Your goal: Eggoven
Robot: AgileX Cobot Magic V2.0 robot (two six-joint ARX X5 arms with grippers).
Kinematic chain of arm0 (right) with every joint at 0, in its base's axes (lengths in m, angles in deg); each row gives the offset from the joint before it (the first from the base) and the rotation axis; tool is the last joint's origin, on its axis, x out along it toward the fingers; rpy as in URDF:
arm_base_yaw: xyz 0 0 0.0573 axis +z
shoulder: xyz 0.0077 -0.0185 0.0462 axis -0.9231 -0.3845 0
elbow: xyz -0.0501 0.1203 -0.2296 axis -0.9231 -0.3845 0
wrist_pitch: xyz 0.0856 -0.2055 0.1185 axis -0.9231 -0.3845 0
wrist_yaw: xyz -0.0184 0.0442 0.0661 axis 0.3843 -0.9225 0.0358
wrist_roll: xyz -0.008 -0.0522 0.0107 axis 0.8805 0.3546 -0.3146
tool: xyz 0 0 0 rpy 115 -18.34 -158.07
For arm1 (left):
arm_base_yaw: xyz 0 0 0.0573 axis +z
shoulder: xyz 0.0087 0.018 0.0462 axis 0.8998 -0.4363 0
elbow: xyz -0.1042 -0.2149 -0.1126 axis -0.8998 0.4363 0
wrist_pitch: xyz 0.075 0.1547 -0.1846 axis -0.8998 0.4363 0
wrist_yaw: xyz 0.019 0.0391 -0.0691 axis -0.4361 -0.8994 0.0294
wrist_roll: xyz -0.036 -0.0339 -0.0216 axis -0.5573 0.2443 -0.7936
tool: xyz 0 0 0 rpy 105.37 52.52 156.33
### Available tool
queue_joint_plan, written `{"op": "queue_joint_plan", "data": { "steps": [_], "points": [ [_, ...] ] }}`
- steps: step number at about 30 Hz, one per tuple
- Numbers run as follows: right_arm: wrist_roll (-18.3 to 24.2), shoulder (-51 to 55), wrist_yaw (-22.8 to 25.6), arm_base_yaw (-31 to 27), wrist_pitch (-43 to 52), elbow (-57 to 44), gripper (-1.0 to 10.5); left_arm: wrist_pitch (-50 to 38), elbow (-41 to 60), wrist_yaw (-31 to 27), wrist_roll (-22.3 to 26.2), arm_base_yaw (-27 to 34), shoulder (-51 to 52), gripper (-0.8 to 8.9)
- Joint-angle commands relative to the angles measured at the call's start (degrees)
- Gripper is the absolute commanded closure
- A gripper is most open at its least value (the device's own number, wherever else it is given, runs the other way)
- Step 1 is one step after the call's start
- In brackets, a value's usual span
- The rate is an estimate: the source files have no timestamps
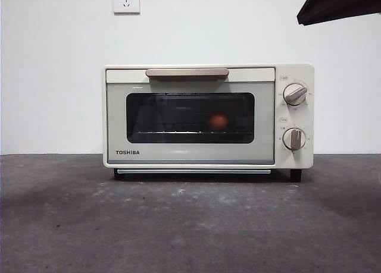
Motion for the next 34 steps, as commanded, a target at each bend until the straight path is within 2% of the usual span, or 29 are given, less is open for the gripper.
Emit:
{"op": "queue_joint_plan", "data": {
  "steps": [1, 5, 8, 11, 22, 30, 34],
  "points": [
    [0.5, -0.3, 0.2, 0.6, 0.6, 0.3, 9.4, -4.8, 3.6, -0.2, 5.0, 5.2, 4.1, 8.06],
    [0.5, -0.3, 0.2, 0.6, 0.6, 0.3, 9.4, -12.3, 11.4, -2.3, 5.0, 12.0, 11.0, 8.06],
    [0.5, -0.3, 0.2, 0.6, 0.6, 0.3, 9.4, -16.5, 18.0, -6.7, 4.4, 14.7, 16.1, 8.06],
    [0.5, -0.3, 0.2, 0.6, 0.6, 0.3, 9.4, -18.6, 24.4, -7.7, 3.1, 16.5, 21.7, 8.06],
    [0.5, -0.3, 0.2, 0.6, 0.6, 0.3, 9.4, -16.1, 37.0, -7.9, 0.0, 19.7, 32.9, 8.06],
    [0.5, -0.3, 0.2, 0.6, 0.6, 0.3, 9.4, -9.2, 39.2, -7.9, -1.6, 19.8, 32.9, 8.06],
    [0.5, -0.3, 0.2, 0.6, 0.6, 0.3, 9.4, -8.3, 39.5, -7.9, -4.9, 19.8, 32.9, 8.06]
  ]
}}
